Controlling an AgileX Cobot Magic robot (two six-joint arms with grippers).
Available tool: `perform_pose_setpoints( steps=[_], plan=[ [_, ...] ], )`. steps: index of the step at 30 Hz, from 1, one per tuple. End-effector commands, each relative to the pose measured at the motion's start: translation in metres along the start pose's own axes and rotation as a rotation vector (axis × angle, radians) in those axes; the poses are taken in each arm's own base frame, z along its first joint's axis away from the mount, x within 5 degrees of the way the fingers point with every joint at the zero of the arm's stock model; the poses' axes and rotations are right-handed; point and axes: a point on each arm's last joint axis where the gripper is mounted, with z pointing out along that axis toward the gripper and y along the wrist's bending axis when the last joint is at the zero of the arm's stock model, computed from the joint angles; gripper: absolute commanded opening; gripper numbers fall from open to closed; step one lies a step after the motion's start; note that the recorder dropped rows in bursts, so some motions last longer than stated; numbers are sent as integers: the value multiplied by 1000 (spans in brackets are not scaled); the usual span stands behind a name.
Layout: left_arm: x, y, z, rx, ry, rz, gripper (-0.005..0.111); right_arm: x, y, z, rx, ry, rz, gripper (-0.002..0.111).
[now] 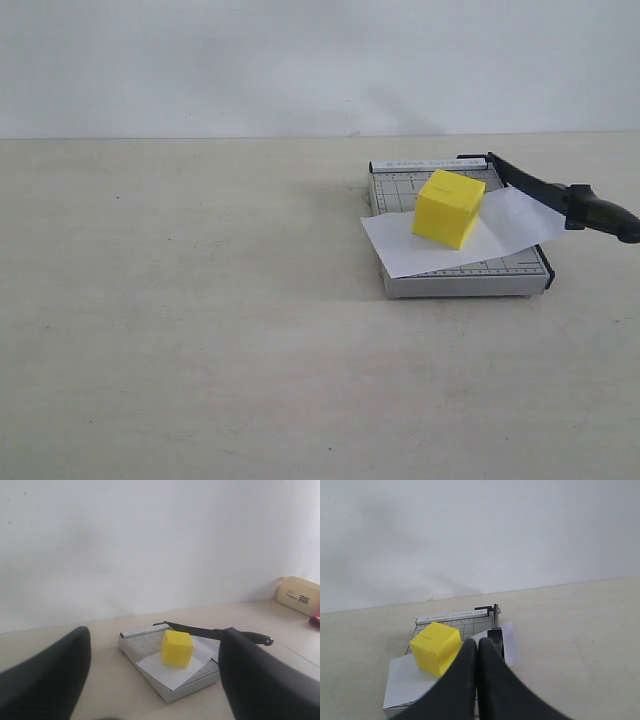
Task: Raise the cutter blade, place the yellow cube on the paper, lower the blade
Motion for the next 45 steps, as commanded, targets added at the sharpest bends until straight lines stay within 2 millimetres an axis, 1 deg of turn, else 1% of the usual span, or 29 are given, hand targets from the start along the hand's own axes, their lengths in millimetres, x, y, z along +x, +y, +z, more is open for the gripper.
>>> perform_pose_setpoints(
  steps=[1,6,11,14,18,21,28,34,45],
  plan=[
    [18,-9,-13,34,-33,-51,69,0,0,-1,4,-8,-6,0],
    [30,-14,-24,36,-75,-58,69,0,0,-1,4,-8,-6,0],
    [36,-15,-32,22,-106,-65,69,0,0,-1,4,-8,-6,0],
    [40,-16,-34,20,-110,-66,69,0,0,-1,4,-8,-6,0],
    [53,-22,-34,30,-88,-64,69,0,0,-1,4,-8,-6,0],
    [61,-26,-33,39,-69,-100,69,0,0,-1,4,-8,-6,0],
    [63,-30,-33,67,-76,-118,69,0,0,-1,4,-8,-6,0],
    [71,-36,-32,96,-60,-112,69,0,0,-1,4,-8,-6,0],
    [71,-36,-32,100,-60,-111,69,0,0,-1,4,-8,-6,0]
  ],
)
